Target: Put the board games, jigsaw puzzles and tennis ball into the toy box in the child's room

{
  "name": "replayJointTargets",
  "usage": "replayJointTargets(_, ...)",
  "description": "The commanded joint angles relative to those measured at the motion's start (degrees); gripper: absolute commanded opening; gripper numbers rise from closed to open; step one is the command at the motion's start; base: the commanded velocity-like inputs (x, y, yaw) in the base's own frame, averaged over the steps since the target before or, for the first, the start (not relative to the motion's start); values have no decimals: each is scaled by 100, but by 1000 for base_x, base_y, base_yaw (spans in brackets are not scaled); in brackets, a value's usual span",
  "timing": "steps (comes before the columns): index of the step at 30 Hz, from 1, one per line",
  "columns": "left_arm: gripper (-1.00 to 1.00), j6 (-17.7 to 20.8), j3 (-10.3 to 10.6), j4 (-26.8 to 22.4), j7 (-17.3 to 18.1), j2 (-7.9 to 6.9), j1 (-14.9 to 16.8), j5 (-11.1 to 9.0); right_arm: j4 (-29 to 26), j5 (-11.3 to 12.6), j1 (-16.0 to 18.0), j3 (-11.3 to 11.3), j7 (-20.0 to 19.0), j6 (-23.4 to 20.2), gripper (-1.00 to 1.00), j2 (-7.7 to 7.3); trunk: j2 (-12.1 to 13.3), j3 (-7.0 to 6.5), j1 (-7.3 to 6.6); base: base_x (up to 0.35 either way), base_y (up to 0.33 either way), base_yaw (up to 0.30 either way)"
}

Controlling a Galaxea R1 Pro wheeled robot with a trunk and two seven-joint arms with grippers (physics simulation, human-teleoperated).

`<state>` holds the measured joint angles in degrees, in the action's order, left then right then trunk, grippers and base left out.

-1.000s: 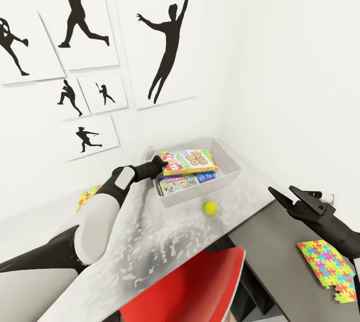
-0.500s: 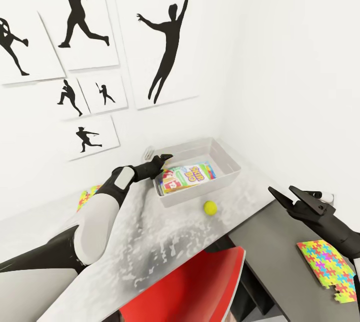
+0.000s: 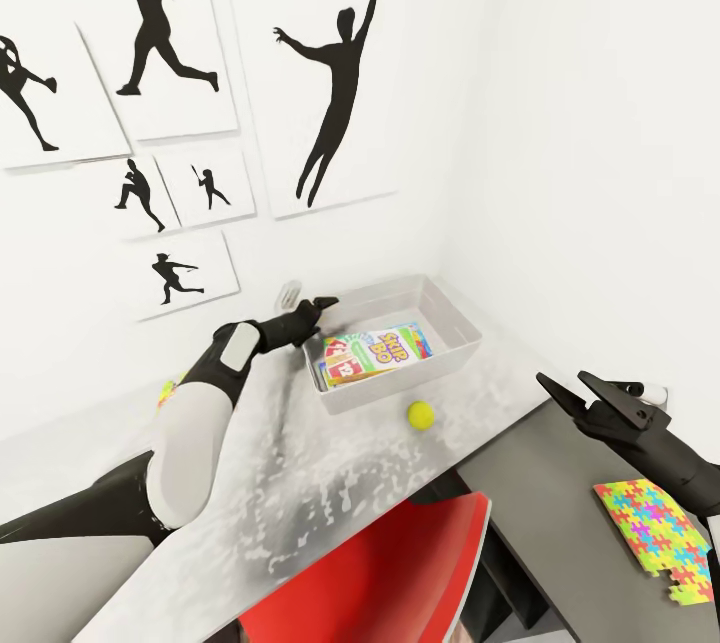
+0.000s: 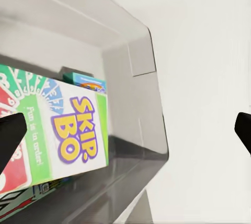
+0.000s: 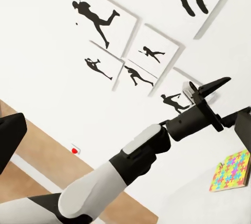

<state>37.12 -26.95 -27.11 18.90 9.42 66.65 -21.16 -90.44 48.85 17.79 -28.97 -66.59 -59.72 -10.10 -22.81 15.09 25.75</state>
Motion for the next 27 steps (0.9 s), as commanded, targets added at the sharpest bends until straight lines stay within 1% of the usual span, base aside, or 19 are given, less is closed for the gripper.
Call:
replayJointTargets(1, 100, 209, -42, -113, 8, 4, 6, -4, 0, -7, 5, -3, -19, -22, 100, -1, -11, 11, 3, 0, 0, 0)
replayJointTargets(4, 100, 707, -37, -447, 56, -8, 6, -8, 0, -7, 5, -3, -16, -19, 100, -1, -11, 11, 3, 0, 0, 0)
replayJointTargets(6, 100, 1279, -27, -922, 235, -21, -1, -4, 0, -7, 5, -3, -19, -17, 100, -1, -11, 11, 3, 0, 0, 0)
replayJointTargets(8, 100, 1565, -22, -1216, 368, -50, -16, -3, 0, -7, 5, -3, -16, -15, 100, -1, -11, 11, 3, 0, 0, 0)
replayJointTargets(10, 100, 1933, -17, -1683, 618, -185, -51, -11, 0, -7, 5, -3, -17, -14, 100, -1, -11, 11, 3, 0, 0, 0)
replayJointTargets(12, 100, 2140, -10, -2070, 925, -420, -196, -24, 0, -7, 5, -3, -15, -14, 100, -1, -11, 11, 3, 0, 0, 0)
replayJointTargets(14, 100, 2248, 1, -2329, 1339, -743, -469, -35, 0, -7, 5, -3, -13, -11, 100, -1, -11, 11, 3, 0, 0, 0)
replayJointTargets(15, 100, 2288, 6, -2432, 1686, -998, -655, -39, 0, -7, 5, -3, -13, -5, 100, -1, -11, 11, 3, 0, 0, 0)
replayJointTargets(16, 100, 2288, 8, -2467, 1879, -1136, -748, -40, 0, -9, 5, -3, -14, -2, 100, -1, -11, 11, 3, 0, 0, 0)
replayJointTargets(17, 100, 2288, 10, -2509, 2303, -1438, -951, -39, 0, -11, 5, -3, -13, 5, 100, -1, -11, 11, 3, 0, 0, 0)
replayJointTargets(19, 100, 2288, 12, -2535, 2756, -1757, -1180, -35, 0, -13, 5, -3, -13, 13, 100, -1, -11, 11, 3, 0, 0, 0)
replayJointTargets(20, 100, 2288, 11, -2551, 3223, -2078, -1434, -30, 0, -14, 5, -3, -13, 21, 100, -1, -11, 11, 3, 0, 0, 0)
replayJointTargets(21, 100, 2288, 10, -2557, 3458, -2234, -1566, -28, 0, -14, 5, -3, -12, 25, 100, -1, -11, 11, 3, 0, 0, 0)
replayJointTargets(22, 100, 2288, 7, -2567, 3922, -2524, -1837, -23, 0, -15, 5, -3, -12, 30, 100, -1, -11, 11, 3, 0, 0, 0)
replayJointTargets(23, 100, 2288, 3, -2572, 4146, -2659, -1976, -19, 0, -15, 5, -3, -12, 32, 100, -1, -11, 11, 3, 0, 0, 0)
replayJointTargets(24, 100, 2288, -10, -2578, 4570, -2903, -2262, -8, 0, -15, 5, -3, -12, 38, 100, -1, -11, 11, 3, 0, 0, 0)
replayJointTargets(25, 100, 2288, -16, -2580, 4768, -3012, -2409, -1, 0, -17, 5, -3, -12, 40, 100, -1, -11, 11, 3, 0, 0, 0)
replayJointTargets(26, 100, 2262, -29, -2583, 5116, -3209, -2706, 8, 0, -20, 5, -2, -9, 46, 100, -1, -11, 11, 3, 0, 0, 0)
replayJointTargets(27, 100, 2223, -36, -2583, 5265, -3292, -2852, 11, 0, -21, 5, 0, -8, 50, 100, -1, -11, 11, 3, 0, 0, 0)
